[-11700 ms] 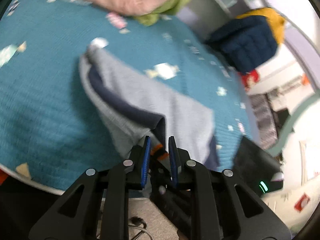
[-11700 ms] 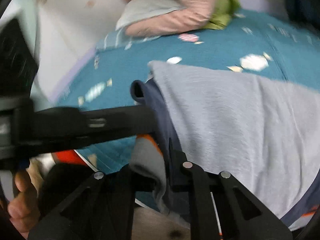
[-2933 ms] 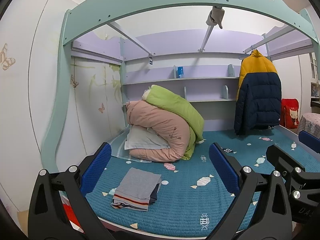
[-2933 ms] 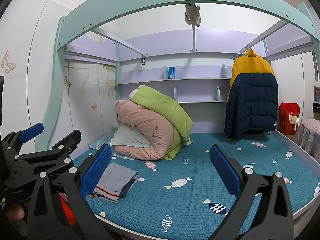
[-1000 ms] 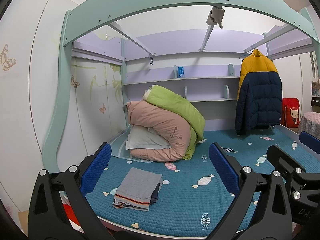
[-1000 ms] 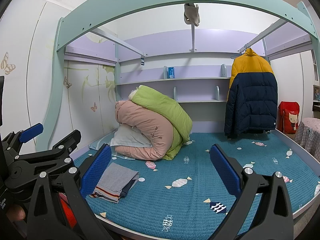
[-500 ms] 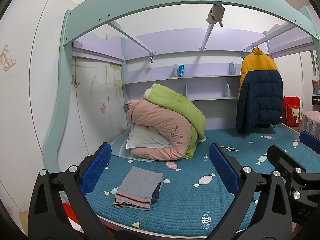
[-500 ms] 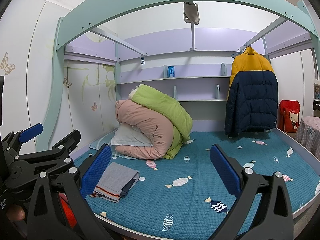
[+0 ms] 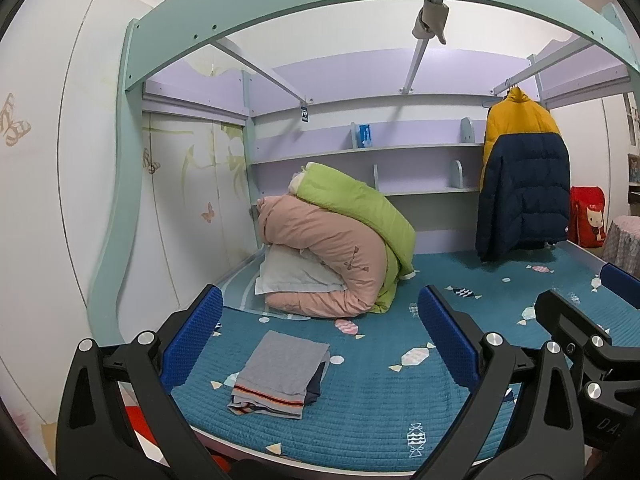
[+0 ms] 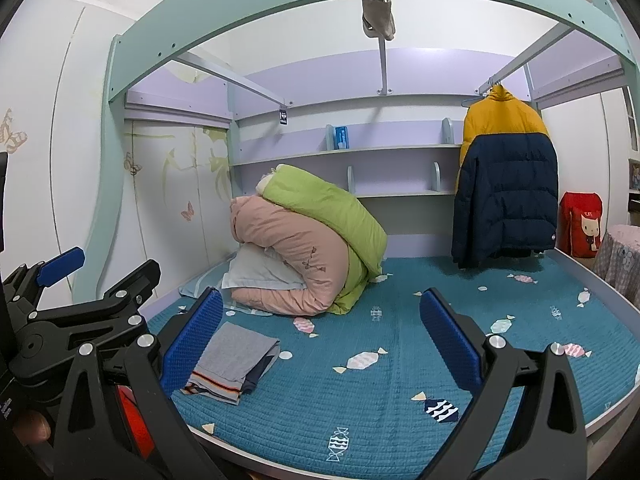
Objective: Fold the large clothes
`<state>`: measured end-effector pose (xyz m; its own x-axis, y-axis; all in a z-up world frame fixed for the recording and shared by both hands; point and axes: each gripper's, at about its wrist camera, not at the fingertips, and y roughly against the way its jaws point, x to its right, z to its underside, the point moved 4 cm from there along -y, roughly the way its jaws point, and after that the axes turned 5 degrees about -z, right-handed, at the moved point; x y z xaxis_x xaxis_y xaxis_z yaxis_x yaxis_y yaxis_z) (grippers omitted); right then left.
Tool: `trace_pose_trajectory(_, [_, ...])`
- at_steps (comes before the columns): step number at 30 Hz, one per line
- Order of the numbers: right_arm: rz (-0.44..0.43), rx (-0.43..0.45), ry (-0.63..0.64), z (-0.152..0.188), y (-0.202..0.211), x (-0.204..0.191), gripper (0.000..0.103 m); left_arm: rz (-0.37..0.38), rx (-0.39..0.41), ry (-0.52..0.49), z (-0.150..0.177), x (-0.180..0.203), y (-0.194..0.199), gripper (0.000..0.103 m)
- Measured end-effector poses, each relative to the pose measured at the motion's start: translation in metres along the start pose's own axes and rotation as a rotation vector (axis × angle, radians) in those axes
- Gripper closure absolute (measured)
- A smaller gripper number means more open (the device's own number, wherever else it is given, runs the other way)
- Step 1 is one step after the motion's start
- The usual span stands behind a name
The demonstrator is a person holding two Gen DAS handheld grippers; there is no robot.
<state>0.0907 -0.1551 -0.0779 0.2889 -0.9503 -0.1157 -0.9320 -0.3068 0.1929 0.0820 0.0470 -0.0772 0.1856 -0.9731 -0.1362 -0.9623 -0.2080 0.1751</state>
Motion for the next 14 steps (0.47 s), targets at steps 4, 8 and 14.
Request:
trace_pose_trajectory(4, [0.006,-0.013,-0.017,0.004,-0.009,0.004,0.008,-0.001,-0.018,-0.014,0.003,0.004,-0.012,0.005])
trace_pose_trajectory(8, [0.014,-0.04,-0.055,0.014,-0.026,0.016,0.008,0.013,-0.044,-0.026,0.006,0.014,-0.031,0.005])
trace_pose_trajectory(14, [0.075,-0.147,-0.172,0.045,-0.061,0.071,0.008,0.116,-0.184,-0.076,0.032,0.066,-0.093,0.005])
